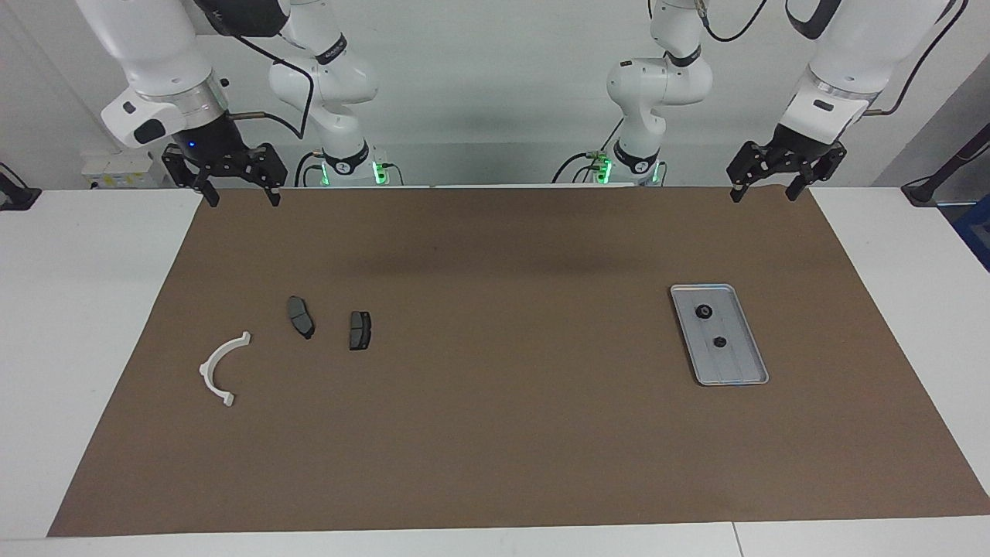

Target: Place bearing gear from tray to pile

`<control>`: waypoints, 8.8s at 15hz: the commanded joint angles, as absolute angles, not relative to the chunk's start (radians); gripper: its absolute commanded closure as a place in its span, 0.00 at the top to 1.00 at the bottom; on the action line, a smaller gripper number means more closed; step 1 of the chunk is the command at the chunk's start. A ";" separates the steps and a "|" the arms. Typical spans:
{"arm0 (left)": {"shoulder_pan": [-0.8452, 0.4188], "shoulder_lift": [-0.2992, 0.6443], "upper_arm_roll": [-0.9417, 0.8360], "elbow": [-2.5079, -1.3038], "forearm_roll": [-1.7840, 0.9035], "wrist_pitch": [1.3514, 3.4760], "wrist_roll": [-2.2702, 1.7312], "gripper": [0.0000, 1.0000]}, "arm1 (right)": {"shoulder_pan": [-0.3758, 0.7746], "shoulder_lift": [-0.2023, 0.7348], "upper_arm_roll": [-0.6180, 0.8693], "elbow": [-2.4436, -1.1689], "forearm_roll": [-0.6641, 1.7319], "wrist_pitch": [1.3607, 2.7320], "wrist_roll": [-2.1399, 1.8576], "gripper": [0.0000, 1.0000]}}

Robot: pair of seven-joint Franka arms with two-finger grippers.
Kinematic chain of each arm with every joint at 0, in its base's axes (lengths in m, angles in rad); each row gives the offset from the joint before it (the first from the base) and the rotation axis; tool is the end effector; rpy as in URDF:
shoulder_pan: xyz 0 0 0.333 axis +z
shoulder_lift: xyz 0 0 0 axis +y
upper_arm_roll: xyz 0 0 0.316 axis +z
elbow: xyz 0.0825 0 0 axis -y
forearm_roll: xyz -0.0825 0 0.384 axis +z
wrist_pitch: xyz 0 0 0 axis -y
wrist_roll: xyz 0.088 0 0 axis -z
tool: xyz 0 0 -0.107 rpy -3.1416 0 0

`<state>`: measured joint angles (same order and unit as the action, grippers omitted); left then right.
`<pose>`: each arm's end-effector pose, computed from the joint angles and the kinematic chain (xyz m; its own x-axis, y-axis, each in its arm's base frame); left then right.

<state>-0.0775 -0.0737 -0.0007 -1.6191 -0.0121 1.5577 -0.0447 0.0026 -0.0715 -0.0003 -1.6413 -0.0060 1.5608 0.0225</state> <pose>0.5284 -0.0427 0.6405 0.9994 -0.0336 0.0118 -0.0338 -0.9993 0.0126 0.5307 0.0006 0.6292 0.9998 -0.0203 -0.0089 -0.0202 -0.9998 0.0062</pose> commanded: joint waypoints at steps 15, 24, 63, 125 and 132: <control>-0.034 0.001 0.021 -2.041 0.008 2.089 0.075 1.00 | -0.002 -0.081 -0.002 -1.646 0.020 1.583 -0.002 1.00; -0.035 0.061 0.021 -2.200 0.008 2.295 0.071 1.00 | -0.006 -0.123 -0.003 -1.646 0.020 1.578 -0.008 1.00; -0.443 0.175 0.012 -1.856 0.018 2.078 -0.698 0.00 | -0.002 -0.163 -0.002 -1.730 0.020 1.582 -0.003 1.00; -0.017 0.281 0.021 -2.066 -0.038 2.428 0.097 0.61 | 0.709 0.607 0.005 -1.628 -0.072 2.295 1.215 0.95; -0.031 0.282 0.021 -2.065 -0.038 2.434 0.077 0.00 | 0.709 0.620 0.005 -1.557 -0.072 2.185 1.210 0.69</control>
